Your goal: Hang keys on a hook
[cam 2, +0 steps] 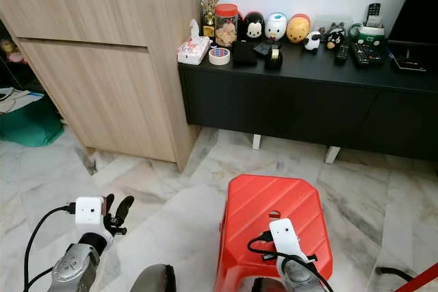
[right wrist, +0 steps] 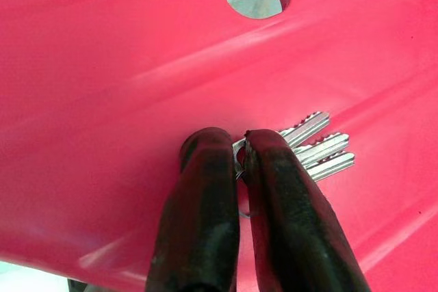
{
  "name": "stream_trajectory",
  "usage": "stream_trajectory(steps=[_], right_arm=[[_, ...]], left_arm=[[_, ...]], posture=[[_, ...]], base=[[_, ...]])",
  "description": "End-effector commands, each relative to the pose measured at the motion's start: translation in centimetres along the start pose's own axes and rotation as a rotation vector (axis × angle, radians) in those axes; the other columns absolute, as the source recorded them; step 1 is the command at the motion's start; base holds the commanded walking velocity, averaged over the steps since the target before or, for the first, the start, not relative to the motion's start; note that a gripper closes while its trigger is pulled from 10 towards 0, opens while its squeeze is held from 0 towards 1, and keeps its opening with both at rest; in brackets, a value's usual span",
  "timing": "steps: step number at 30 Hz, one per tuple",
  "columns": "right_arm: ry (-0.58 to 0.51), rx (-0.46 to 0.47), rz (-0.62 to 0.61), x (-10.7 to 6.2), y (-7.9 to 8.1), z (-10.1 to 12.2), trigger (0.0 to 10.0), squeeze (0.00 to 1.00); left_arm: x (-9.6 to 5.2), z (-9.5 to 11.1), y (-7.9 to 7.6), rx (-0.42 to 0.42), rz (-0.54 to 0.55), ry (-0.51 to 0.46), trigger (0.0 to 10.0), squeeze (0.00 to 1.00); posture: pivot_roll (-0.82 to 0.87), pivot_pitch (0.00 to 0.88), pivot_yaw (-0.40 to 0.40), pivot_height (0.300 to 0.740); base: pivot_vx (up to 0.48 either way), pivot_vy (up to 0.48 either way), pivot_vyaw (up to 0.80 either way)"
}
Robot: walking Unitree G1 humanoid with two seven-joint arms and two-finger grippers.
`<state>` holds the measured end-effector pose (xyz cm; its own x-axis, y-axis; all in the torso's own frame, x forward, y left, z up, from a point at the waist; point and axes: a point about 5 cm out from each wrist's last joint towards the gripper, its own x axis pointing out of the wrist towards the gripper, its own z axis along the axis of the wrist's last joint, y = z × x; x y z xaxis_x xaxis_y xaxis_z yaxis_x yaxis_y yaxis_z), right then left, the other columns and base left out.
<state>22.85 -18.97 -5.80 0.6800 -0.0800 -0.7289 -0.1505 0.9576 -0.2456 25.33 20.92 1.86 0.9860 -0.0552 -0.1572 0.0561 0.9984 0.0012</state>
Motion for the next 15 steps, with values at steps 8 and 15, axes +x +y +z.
stream_trajectory(steps=[8, 15], right_arm=[[0.014, 0.070, -0.043, -0.1, -0.3, -0.7, 0.0, 0.00], [-0.063, 0.157, -0.052, -0.1, -0.6, 0.3, 0.0, 0.00]], left_arm=[[-0.2, -0.2, 0.4, 0.022, 0.005, 0.020, 10.0, 0.00], [0.1, -0.2, 0.5, 0.021, 0.010, 0.023, 10.0, 0.00]], posture=[[0.06, 0.000, 0.008, 0.617], [0.06, 0.000, 0.010, 0.617]], base=[[0.000, 0.000, 0.00], [0.000, 0.000, 0.00]])
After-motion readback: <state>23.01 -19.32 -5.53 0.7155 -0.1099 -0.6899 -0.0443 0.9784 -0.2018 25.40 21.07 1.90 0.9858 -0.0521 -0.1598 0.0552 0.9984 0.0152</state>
